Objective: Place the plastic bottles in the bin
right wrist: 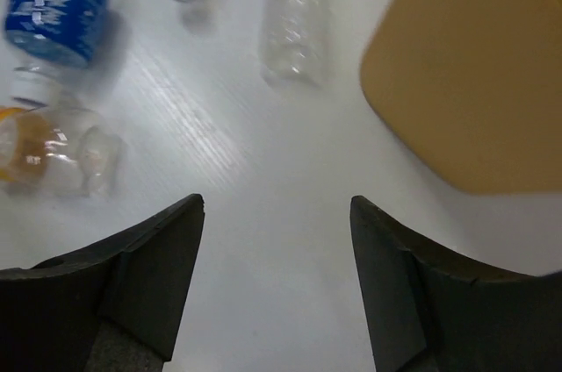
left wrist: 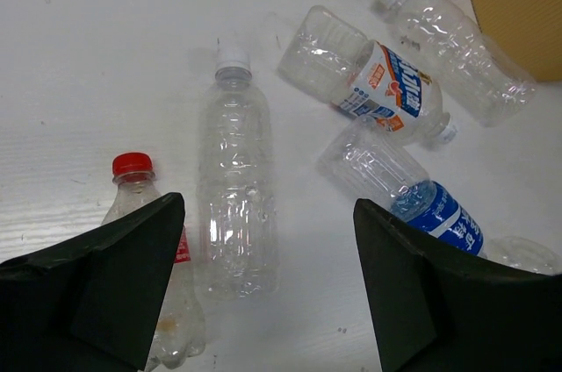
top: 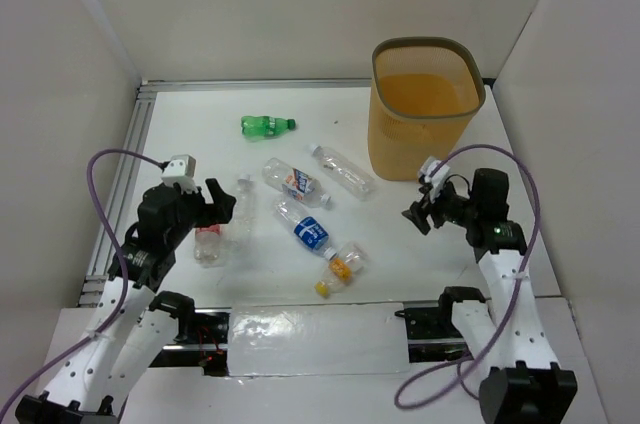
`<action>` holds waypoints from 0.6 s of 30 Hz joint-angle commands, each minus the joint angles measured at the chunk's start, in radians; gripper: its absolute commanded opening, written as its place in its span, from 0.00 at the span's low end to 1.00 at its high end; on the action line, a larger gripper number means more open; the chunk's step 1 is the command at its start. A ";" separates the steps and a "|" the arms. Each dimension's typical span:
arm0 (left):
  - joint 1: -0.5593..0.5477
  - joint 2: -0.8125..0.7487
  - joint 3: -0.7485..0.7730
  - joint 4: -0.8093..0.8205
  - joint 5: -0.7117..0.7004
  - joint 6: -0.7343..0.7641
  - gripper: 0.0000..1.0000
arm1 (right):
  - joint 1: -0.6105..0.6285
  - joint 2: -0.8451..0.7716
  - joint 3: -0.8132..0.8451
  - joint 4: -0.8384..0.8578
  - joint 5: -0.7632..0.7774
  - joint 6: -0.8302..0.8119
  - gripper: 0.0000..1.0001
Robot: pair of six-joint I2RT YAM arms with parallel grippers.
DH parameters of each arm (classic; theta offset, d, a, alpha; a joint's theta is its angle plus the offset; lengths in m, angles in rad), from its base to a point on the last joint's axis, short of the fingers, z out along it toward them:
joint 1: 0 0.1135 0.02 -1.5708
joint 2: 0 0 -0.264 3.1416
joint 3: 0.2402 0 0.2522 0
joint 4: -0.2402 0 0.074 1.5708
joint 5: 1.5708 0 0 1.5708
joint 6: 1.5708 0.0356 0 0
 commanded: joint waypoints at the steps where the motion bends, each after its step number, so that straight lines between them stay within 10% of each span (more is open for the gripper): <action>1: 0.003 0.019 0.022 0.033 0.022 0.023 0.91 | 0.151 -0.093 -0.034 0.002 -0.030 -0.099 0.77; 18: -0.006 0.058 0.022 0.033 0.022 0.023 0.99 | 0.832 0.232 -0.076 0.525 0.664 -0.017 0.87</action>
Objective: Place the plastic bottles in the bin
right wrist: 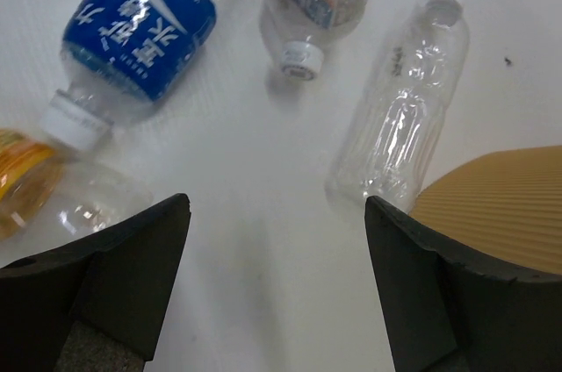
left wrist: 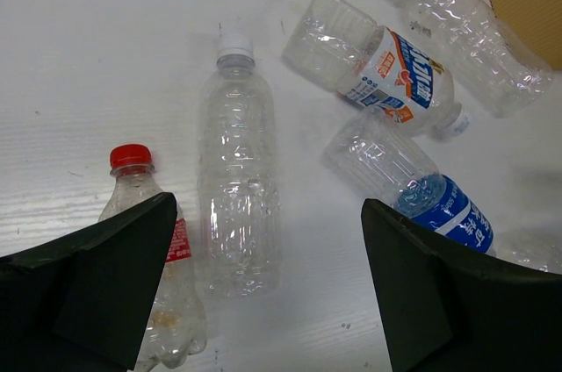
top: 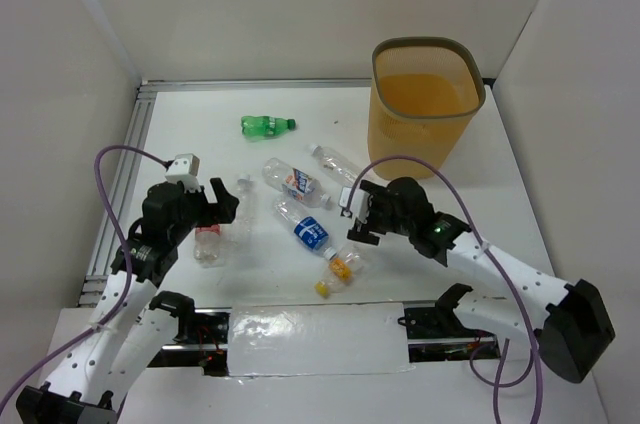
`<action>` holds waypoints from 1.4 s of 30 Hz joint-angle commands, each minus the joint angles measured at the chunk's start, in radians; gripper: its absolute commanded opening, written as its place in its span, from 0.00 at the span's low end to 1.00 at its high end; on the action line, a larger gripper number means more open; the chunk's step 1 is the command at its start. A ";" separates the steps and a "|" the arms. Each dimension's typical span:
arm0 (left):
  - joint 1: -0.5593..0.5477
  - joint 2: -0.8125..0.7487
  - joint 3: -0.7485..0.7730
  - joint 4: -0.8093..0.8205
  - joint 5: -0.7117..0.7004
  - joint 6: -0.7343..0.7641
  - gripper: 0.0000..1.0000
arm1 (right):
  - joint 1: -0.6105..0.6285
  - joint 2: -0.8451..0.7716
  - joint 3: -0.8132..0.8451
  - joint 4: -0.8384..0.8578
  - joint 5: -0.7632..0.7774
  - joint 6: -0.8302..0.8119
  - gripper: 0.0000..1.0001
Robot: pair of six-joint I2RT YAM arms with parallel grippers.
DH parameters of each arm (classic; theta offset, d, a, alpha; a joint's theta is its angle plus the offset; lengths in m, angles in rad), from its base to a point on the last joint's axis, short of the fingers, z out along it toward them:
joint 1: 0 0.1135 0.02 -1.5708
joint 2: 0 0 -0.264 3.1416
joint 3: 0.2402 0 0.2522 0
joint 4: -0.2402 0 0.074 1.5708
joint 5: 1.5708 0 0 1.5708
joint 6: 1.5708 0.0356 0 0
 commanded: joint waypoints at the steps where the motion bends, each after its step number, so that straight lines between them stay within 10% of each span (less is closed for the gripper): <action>1: -0.005 -0.001 0.022 0.024 0.015 0.023 0.99 | 0.051 0.067 -0.003 0.243 0.201 0.038 0.87; 42: -0.034 0.019 0.022 0.024 0.005 0.032 0.99 | -0.107 0.874 0.627 -0.002 0.164 0.143 0.96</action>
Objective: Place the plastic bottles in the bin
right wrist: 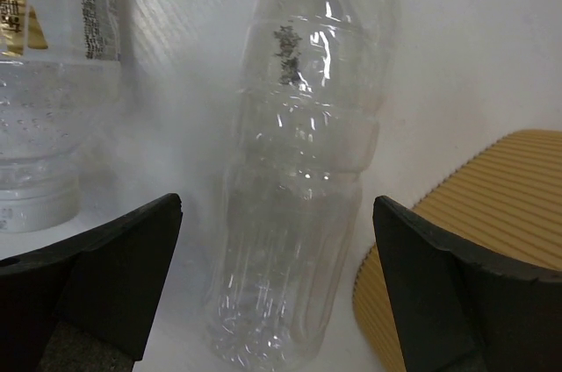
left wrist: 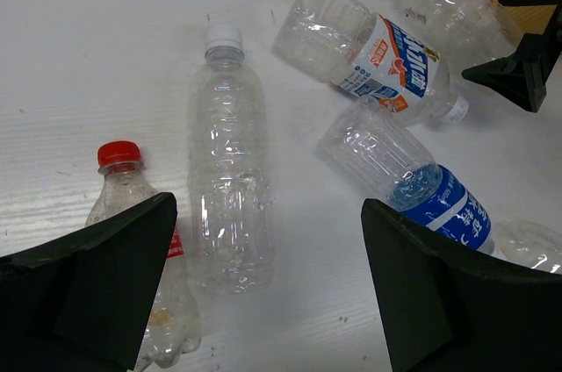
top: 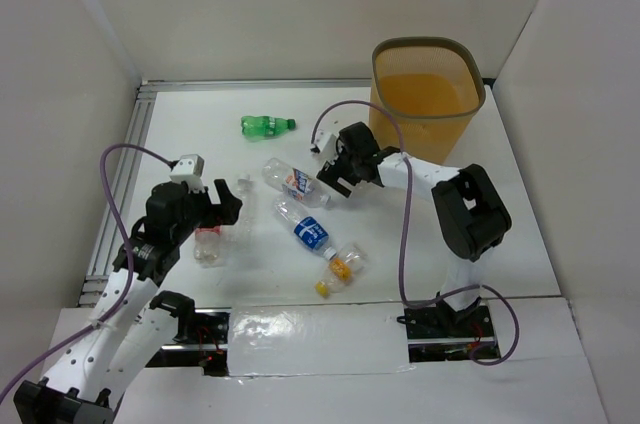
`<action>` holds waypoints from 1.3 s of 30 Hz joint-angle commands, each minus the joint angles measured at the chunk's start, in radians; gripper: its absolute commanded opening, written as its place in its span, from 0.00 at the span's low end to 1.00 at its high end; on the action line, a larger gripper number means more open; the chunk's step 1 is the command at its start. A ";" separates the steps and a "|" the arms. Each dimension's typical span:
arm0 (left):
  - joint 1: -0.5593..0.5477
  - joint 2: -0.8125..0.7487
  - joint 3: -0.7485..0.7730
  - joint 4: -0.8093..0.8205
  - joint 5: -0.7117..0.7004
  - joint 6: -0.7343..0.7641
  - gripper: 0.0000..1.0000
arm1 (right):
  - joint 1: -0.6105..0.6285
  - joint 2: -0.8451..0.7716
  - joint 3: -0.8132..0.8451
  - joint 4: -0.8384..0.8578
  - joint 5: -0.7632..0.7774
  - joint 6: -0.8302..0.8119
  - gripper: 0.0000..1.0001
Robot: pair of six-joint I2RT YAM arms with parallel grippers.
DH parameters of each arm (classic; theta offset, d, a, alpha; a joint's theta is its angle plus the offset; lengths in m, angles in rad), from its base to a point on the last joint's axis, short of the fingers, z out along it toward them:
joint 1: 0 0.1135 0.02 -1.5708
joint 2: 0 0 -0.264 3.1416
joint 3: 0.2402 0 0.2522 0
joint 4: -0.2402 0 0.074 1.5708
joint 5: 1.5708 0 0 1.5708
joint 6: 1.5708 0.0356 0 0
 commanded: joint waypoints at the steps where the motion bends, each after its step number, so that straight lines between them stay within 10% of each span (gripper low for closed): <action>1: -0.003 0.007 0.022 0.024 0.007 0.032 0.99 | 0.002 0.042 0.068 -0.042 -0.047 0.013 0.96; 13: -0.003 0.017 0.022 0.024 0.007 0.032 0.99 | -0.007 0.091 0.105 -0.093 -0.099 0.033 0.75; 28: -0.003 0.092 0.040 0.024 0.039 0.085 0.99 | -0.007 0.062 0.345 -0.239 -0.128 0.053 0.07; 39: -0.003 0.204 0.071 0.015 -0.019 0.105 0.99 | 0.011 0.041 0.813 -0.452 -0.376 0.143 0.04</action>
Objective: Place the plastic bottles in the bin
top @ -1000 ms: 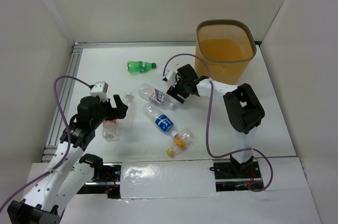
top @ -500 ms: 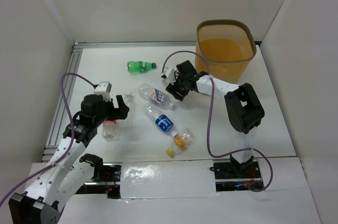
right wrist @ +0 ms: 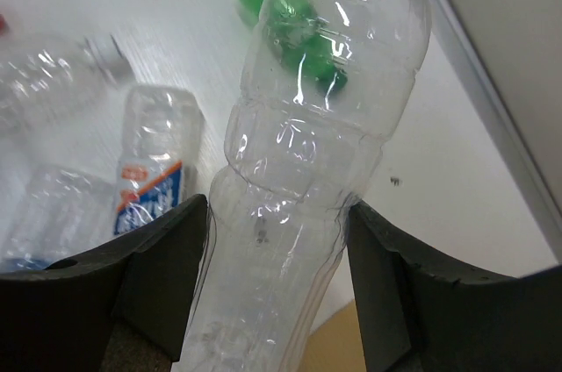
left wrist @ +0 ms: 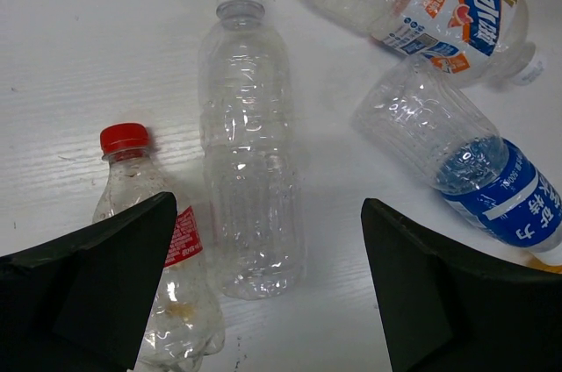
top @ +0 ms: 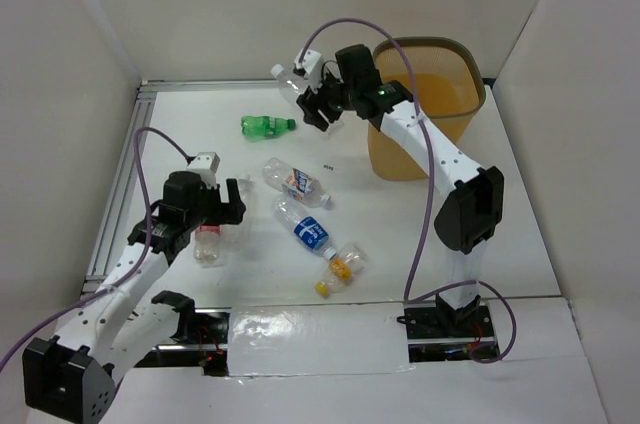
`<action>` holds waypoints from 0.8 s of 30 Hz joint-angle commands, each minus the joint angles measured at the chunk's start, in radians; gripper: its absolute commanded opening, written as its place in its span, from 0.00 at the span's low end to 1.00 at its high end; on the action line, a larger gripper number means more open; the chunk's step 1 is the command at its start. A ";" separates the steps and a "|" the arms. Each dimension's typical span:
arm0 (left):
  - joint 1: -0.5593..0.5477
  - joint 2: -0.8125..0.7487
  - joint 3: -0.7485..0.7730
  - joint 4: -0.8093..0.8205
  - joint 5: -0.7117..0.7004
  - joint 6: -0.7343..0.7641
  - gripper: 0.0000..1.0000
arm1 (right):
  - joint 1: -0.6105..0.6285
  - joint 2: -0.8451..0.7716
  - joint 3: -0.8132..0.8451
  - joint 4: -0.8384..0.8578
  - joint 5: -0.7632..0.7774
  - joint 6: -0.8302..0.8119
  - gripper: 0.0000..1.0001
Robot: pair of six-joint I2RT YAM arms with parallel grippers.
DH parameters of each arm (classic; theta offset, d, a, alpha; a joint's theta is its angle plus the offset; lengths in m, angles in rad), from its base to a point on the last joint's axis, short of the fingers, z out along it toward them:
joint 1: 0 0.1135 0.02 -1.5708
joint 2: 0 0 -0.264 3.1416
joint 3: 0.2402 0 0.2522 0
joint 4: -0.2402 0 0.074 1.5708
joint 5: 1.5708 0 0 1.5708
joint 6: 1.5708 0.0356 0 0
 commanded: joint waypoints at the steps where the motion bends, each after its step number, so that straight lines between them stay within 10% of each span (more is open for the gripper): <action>1: -0.002 0.040 0.057 0.029 -0.028 0.030 0.99 | 0.014 -0.059 0.176 -0.084 -0.137 0.074 0.04; 24: -0.002 0.230 0.041 0.179 -0.028 0.019 0.99 | -0.457 -0.328 0.059 0.143 -0.165 0.266 0.15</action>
